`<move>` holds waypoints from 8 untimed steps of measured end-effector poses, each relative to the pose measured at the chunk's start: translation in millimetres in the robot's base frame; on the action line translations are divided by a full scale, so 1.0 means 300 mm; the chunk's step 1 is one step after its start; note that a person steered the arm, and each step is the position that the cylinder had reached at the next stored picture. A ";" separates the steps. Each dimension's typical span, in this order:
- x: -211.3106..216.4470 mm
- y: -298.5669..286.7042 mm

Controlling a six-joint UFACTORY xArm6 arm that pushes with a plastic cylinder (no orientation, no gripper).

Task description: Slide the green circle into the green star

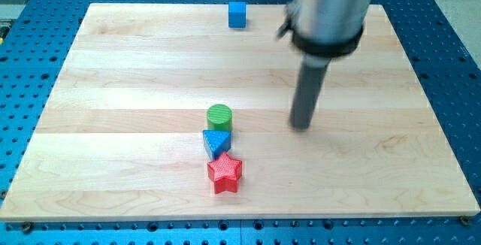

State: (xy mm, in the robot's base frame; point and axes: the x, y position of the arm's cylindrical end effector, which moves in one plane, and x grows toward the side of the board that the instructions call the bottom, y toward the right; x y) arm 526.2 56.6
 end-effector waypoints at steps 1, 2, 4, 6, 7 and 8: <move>0.242 -0.288; 0.274 -0.358; 0.089 -0.231; -0.127 -0.286; -0.185 -0.367; -0.276 -0.472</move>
State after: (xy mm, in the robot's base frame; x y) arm 443.5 -84.9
